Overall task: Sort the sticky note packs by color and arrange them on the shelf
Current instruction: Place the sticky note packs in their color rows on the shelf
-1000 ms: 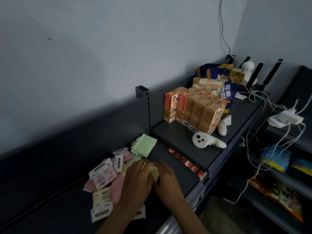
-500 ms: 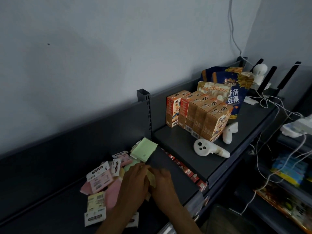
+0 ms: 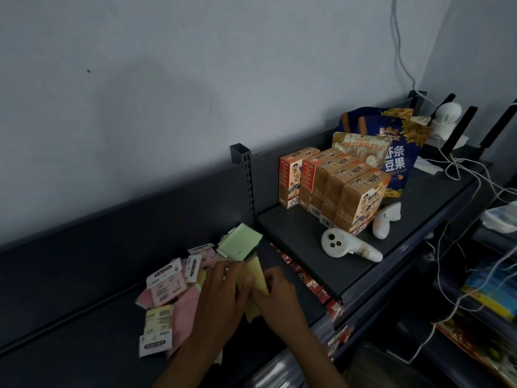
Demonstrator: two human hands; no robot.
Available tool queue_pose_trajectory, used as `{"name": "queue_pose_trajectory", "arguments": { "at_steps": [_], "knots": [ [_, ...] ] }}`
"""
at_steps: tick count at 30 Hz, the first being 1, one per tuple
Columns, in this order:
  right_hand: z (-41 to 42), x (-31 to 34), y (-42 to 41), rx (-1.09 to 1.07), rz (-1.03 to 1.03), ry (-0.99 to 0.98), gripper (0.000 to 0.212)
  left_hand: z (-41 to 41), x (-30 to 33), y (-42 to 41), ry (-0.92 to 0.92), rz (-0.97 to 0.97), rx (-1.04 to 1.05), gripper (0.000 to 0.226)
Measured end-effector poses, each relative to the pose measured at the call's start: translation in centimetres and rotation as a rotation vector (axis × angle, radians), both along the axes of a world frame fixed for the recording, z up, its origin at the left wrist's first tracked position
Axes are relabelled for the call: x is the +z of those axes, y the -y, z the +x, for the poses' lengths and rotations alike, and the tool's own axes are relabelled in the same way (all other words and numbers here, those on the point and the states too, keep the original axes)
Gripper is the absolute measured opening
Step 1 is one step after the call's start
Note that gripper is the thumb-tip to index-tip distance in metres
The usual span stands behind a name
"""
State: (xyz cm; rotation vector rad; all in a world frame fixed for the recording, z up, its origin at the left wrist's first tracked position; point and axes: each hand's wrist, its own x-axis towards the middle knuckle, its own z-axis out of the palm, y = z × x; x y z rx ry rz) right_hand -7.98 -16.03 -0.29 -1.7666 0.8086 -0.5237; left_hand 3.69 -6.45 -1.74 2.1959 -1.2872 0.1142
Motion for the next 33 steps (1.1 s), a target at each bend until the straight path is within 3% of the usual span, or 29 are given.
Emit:
{"name": "queue_pose_trajectory", "arguments": {
  "at_steps": [3, 5, 7, 10, 13, 18, 22, 25, 28, 33],
  "knots": [
    [-0.1, 0.7, -0.6, -0.007, -0.005, 0.076, 0.023, -1.0, 0.9, -0.2, -0.180, -0.060, 0.006, 0.027],
    [-0.1, 1.0, -1.0, 0.014, 0.006, 0.112, 0.027, -1.8, 1.7, -0.2, -0.446, -0.180, -0.035, 0.030],
    [0.0, 0.9, -1.3, 0.063, 0.024, 0.129, 0.026, -2.4, 2.2, -0.3, -0.714, -0.290, -0.043, 0.030],
    [0.0, 0.5, -1.5, 0.120, 0.018, 0.162, 0.017, -2.3, 2.4, -0.8, -0.903, -0.383, 0.004, 0.031],
    [0.2, 0.0, -1.3, 0.098, -0.041, 0.209, 0.013, -2.0, 2.7, -1.2, -0.904, -0.402, 0.060, 0.023],
    [1.0, -0.4, -1.2, -0.008, 0.162, 0.267, 0.033, -2.2, 3.2, -2.0, -0.809, -0.453, 0.116, 0.018],
    [2.2, -1.0, -1.9, 0.030, 0.235, 0.265, 0.042, -1.2, 1.9, -3.5, -0.778, -0.427, 0.205, 0.013],
    [3.6, -1.7, -2.8, 0.067, 0.255, 0.239, 0.033, -0.6, 1.6, -4.7, -0.792, -0.449, 0.274, 0.014],
    [5.1, -2.1, -3.9, 0.136, 0.258, 0.230, 0.011, -0.1, 1.8, -6.0, -0.764, -0.508, 0.339, 0.014],
    [7.2, -2.3, -6.2, 0.241, 0.237, 0.227, 0.010, 0.5, 1.9, -8.9, -0.773, -0.568, 0.447, 0.017]
  ]
}}
